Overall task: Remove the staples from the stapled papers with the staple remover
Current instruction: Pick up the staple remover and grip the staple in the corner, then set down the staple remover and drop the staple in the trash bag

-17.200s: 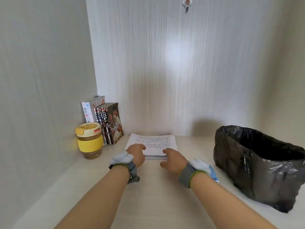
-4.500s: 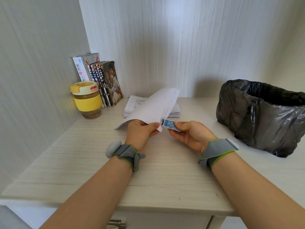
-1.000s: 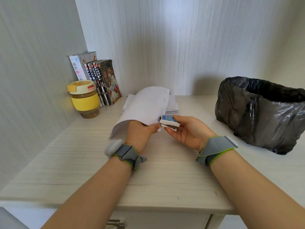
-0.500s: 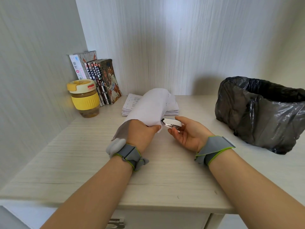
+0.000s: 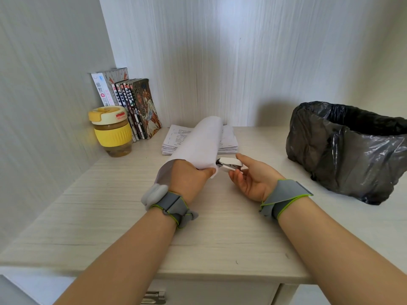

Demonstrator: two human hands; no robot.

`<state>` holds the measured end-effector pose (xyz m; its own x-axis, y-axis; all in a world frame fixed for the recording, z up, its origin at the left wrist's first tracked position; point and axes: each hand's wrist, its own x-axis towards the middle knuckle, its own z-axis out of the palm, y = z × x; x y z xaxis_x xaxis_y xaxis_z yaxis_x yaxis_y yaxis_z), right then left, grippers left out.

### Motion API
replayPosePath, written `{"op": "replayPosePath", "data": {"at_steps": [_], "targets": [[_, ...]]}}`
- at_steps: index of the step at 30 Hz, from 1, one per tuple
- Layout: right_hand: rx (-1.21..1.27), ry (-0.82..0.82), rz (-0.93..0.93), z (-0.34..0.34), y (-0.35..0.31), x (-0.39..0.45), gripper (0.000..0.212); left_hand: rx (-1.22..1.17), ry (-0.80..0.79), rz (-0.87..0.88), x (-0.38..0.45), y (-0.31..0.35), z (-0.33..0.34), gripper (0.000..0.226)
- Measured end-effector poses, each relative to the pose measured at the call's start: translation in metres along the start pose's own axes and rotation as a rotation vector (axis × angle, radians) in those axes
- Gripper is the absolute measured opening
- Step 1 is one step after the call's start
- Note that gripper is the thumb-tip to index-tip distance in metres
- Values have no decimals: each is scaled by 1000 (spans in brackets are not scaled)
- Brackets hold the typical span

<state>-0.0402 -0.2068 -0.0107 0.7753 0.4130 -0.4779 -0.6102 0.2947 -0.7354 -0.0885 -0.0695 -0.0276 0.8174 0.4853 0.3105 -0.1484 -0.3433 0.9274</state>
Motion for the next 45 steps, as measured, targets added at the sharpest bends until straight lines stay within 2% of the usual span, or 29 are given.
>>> {"op": "replayPosePath", "data": {"at_steps": [5, 8, 12, 18, 21, 25, 27, 30, 35, 38, 45], "targets": [[-90, -4, -38, 1, -2, -2, 43, -67, -17, -46, 2, 0, -2, 34], [-134, -10, -162, 5, 0, -2, 29, -181, -29, -91, 5, -1, -5, 25], [-232, 1, -290, 8, 1, -6, 17, -318, 6, -141, 10, -5, -7, 27], [-662, 167, -424, 6, -2, -11, 10, -432, 6, -144, 12, -7, -9, 33], [-911, 248, -481, 3, 0, -7, 16, -446, -15, -140, 12, -8, -8, 34], [-1060, 227, -516, 4, 5, 1, 16, -502, -95, -152, 10, -7, -8, 33], [-1046, 194, -547, 5, 6, 2, 13, -531, -161, -168, 9, -7, -7, 30], [-847, 118, -578, 7, 3, -1, 15, -548, -240, -181, 7, -6, -7, 27], [-577, -14, -505, 6, 0, -8, 11, -516, -339, -182, 4, -4, -6, 29], [-581, -64, -474, 6, 2, -9, 7, -501, -367, -180, 3, -4, -6, 29], [-626, -47, -500, 7, 2, -8, 8, -440, -387, -195, 2, -5, -5, 28]]}}
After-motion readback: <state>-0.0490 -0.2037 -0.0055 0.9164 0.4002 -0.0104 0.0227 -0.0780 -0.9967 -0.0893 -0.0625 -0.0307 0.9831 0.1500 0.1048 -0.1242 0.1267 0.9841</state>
